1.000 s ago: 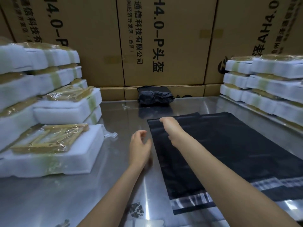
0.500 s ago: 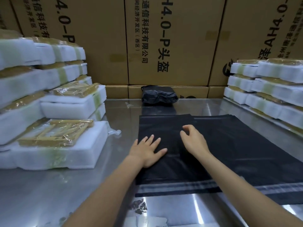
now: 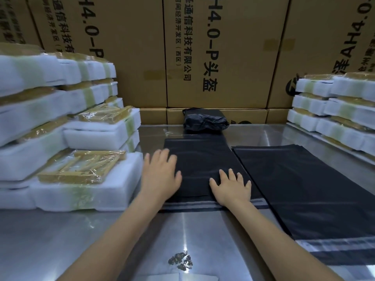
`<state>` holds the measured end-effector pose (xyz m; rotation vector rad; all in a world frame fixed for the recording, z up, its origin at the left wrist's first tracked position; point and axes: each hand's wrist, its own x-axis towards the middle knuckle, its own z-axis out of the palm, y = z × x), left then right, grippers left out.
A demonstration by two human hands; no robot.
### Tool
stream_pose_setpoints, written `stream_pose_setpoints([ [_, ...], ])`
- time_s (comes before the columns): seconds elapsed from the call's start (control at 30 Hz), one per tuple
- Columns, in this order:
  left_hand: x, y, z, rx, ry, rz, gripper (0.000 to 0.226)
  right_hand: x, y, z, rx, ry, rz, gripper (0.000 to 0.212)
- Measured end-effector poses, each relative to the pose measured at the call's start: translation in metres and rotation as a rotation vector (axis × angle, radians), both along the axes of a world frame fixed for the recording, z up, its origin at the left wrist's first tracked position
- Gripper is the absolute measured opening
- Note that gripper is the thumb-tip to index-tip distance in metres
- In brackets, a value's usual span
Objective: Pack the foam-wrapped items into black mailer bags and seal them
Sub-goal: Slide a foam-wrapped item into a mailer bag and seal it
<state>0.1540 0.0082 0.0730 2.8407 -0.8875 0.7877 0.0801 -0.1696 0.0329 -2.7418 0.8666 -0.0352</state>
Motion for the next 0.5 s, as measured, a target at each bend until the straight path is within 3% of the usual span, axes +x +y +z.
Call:
stream_pose_setpoints([
  [0.1, 0.013, 0.023, 0.028, 0.035, -0.006, 0.226, 0.052, 0.002, 0.003, 0.0, 0.001, -0.012, -0.014, 0.064],
  [0.2, 0.025, 0.044, 0.036, 0.149, 0.184, 0.435, 0.063, 0.002, 0.003, 0.002, 0.004, -0.019, 0.009, 0.064],
  [0.27, 0.027, 0.05, 0.028, 0.26, 0.213, 0.519, 0.066, -0.001, 0.006, 0.001, -0.015, -0.057, 0.021, 0.064],
  [0.4, 0.026, 0.044, 0.024, 0.326, 0.16, 0.556, 0.067, -0.006, 0.021, 0.004, -0.17, -0.291, 0.045, 0.055],
  [0.5, 0.022, 0.048, 0.026, 0.311, 0.149, 0.508, 0.065, -0.007, 0.041, 0.011, -0.138, -0.516, 0.113, 0.039],
])
